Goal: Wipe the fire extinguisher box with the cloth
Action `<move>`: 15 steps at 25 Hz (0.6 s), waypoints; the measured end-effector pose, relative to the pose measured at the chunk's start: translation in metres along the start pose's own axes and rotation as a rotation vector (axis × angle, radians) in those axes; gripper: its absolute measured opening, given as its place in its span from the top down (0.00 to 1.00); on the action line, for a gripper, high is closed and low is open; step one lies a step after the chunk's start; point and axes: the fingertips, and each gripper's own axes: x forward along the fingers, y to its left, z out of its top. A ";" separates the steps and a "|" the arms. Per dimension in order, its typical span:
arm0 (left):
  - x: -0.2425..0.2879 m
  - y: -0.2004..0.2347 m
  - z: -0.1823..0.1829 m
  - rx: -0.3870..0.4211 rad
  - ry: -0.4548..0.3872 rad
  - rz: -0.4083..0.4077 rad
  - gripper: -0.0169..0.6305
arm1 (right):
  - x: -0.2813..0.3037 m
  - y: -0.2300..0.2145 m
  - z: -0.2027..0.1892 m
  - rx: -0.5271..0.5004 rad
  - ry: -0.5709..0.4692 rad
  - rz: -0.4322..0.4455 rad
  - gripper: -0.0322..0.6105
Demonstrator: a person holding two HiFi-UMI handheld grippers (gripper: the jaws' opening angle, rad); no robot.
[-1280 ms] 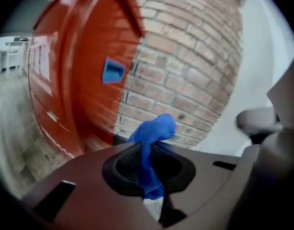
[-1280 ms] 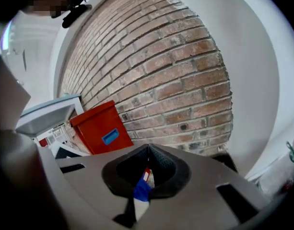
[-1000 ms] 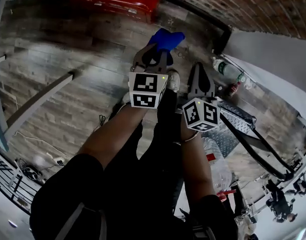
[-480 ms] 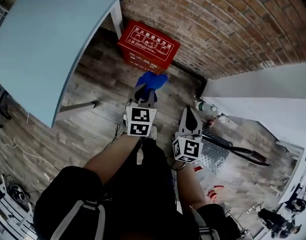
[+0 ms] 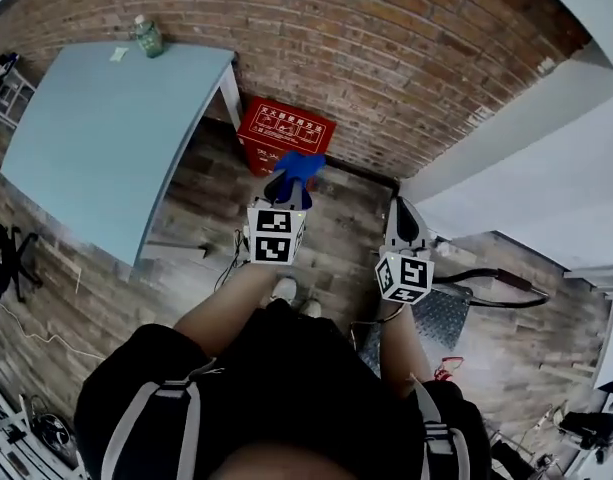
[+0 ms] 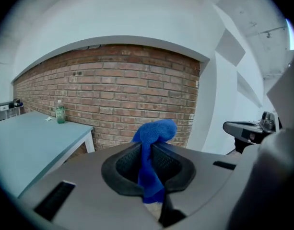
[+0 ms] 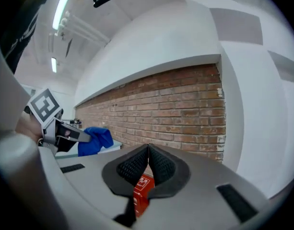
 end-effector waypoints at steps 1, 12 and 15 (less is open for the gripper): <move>-0.006 -0.006 0.008 0.013 -0.007 -0.006 0.91 | -0.007 0.005 0.010 0.021 -0.024 0.011 0.92; -0.040 -0.050 0.063 0.073 -0.049 -0.030 0.91 | -0.014 0.021 0.065 0.215 -0.068 0.154 0.92; -0.043 -0.049 0.068 0.073 -0.068 -0.011 0.91 | -0.013 0.026 0.073 0.198 -0.074 0.186 0.92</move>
